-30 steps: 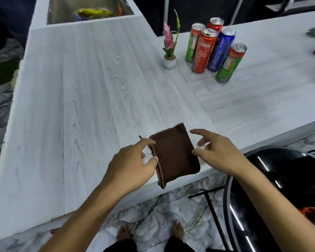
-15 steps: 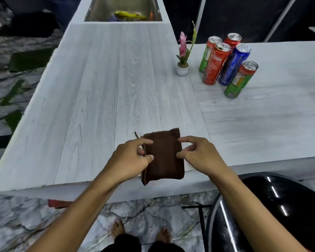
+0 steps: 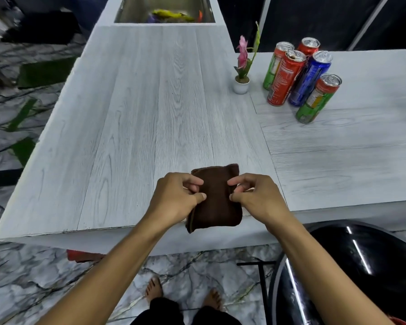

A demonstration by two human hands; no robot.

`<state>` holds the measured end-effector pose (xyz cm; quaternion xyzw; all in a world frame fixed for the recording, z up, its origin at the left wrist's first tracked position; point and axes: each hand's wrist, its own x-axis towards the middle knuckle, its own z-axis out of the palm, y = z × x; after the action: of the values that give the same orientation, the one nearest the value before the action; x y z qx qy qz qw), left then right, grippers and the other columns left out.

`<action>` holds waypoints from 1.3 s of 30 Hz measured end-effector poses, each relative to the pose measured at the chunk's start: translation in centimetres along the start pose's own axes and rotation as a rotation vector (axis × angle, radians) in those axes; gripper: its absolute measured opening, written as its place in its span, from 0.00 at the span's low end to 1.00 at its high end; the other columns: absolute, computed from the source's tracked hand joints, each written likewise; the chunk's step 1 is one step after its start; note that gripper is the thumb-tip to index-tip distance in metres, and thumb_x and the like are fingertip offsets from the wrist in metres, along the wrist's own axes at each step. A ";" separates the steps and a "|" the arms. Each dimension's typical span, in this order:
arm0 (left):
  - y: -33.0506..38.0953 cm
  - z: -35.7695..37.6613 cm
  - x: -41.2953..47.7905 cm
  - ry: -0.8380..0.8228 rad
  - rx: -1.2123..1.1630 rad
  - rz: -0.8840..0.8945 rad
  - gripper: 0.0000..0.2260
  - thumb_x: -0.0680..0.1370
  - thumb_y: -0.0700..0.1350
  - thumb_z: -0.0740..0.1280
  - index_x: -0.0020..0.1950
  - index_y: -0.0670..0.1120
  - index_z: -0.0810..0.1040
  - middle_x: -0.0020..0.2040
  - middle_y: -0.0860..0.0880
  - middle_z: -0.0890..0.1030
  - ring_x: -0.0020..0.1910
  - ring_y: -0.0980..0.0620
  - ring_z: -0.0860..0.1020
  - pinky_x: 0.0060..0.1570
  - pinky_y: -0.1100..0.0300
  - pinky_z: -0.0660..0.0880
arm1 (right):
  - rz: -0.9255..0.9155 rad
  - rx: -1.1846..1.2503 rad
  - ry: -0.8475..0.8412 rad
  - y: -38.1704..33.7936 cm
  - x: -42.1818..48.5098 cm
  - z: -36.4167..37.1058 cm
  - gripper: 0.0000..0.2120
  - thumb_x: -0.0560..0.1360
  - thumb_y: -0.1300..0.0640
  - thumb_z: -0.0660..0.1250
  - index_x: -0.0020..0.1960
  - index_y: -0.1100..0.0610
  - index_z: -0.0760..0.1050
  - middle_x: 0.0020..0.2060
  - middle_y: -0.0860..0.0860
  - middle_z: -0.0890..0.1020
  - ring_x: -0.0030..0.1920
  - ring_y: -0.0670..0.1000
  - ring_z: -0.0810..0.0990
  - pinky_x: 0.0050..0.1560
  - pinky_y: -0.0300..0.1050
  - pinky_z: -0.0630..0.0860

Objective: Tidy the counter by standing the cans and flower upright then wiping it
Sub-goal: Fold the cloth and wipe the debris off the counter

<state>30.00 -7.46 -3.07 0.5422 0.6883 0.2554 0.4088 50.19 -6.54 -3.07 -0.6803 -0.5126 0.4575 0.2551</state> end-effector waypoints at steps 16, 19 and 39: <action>-0.5 -1.2 -0.7 -0.122 -0.040 -0.083 0.15 0.67 0.43 0.83 0.50 0.55 0.87 0.46 0.55 0.86 0.44 0.59 0.85 0.50 0.64 0.77 | 0.070 -0.082 -0.095 0.3 -1.2 -1.7 0.17 0.67 0.65 0.79 0.51 0.49 0.85 0.42 0.49 0.81 0.43 0.49 0.82 0.57 0.50 0.81; -0.3 -1.1 -0.9 -0.121 -0.026 -0.094 0.14 0.66 0.42 0.84 0.49 0.54 0.88 0.42 0.54 0.87 0.43 0.57 0.85 0.48 0.66 0.77 | 0.043 -0.119 -0.101 0.4 -1.1 -1.8 0.11 0.71 0.63 0.77 0.49 0.50 0.86 0.38 0.48 0.81 0.41 0.47 0.81 0.54 0.48 0.80; -0.7 -0.2 -1.0 -0.093 -0.266 -0.123 0.13 0.69 0.36 0.81 0.48 0.51 0.88 0.45 0.42 0.87 0.48 0.52 0.86 0.58 0.57 0.80 | 0.011 0.045 -0.185 0.9 -0.7 -2.4 0.16 0.70 0.62 0.80 0.55 0.51 0.84 0.42 0.51 0.78 0.41 0.48 0.78 0.53 0.47 0.79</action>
<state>29.54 -8.63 -3.22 0.4513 0.6607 0.2935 0.5232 52.68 -7.21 -2.45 -0.6320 -0.5199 0.5312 0.2194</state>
